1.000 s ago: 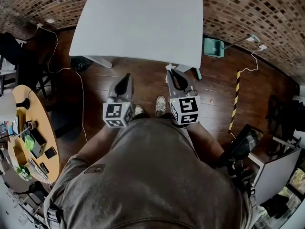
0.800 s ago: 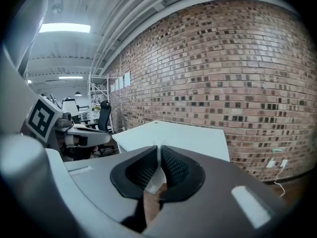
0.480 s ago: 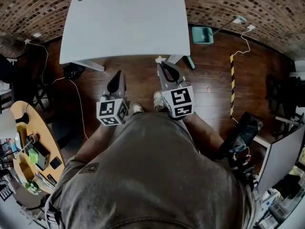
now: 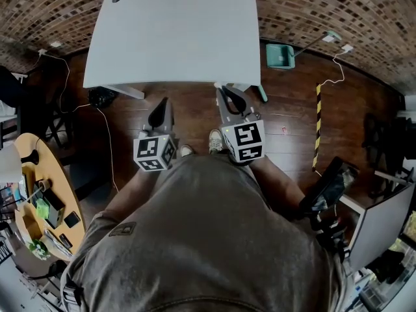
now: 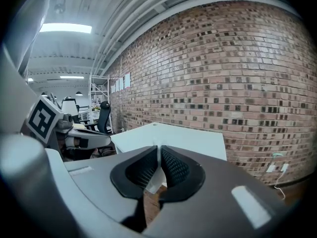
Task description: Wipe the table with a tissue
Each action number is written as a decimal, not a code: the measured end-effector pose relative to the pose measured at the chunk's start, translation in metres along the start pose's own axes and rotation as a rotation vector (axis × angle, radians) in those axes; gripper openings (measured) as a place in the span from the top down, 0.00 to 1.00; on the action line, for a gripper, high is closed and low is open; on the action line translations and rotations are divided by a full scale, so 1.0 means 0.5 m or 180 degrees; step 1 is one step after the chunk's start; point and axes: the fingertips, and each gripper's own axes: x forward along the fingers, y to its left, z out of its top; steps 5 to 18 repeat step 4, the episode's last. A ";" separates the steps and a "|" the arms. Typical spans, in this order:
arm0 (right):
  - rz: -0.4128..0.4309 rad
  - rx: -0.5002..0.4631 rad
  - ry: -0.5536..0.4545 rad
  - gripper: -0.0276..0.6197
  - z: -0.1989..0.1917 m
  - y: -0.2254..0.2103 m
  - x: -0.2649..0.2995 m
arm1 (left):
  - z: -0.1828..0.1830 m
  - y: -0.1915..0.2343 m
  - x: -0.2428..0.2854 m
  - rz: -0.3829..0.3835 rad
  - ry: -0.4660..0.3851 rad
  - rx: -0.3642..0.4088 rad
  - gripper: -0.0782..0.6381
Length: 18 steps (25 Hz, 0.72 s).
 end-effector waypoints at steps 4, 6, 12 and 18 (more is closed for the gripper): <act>0.0059 -0.0037 -0.0043 0.90 0.015 -0.014 0.011 | 0.011 -0.007 0.021 0.0039 -0.0013 0.0007 0.89; 0.0059 -0.0037 -0.0043 0.90 0.015 -0.014 0.011 | 0.011 -0.007 0.021 0.0039 -0.0013 0.0007 0.89; 0.0059 -0.0037 -0.0043 0.90 0.015 -0.014 0.011 | 0.011 -0.007 0.021 0.0039 -0.0013 0.0007 0.89; 0.0059 -0.0037 -0.0043 0.90 0.015 -0.014 0.011 | 0.011 -0.007 0.021 0.0039 -0.0013 0.0007 0.89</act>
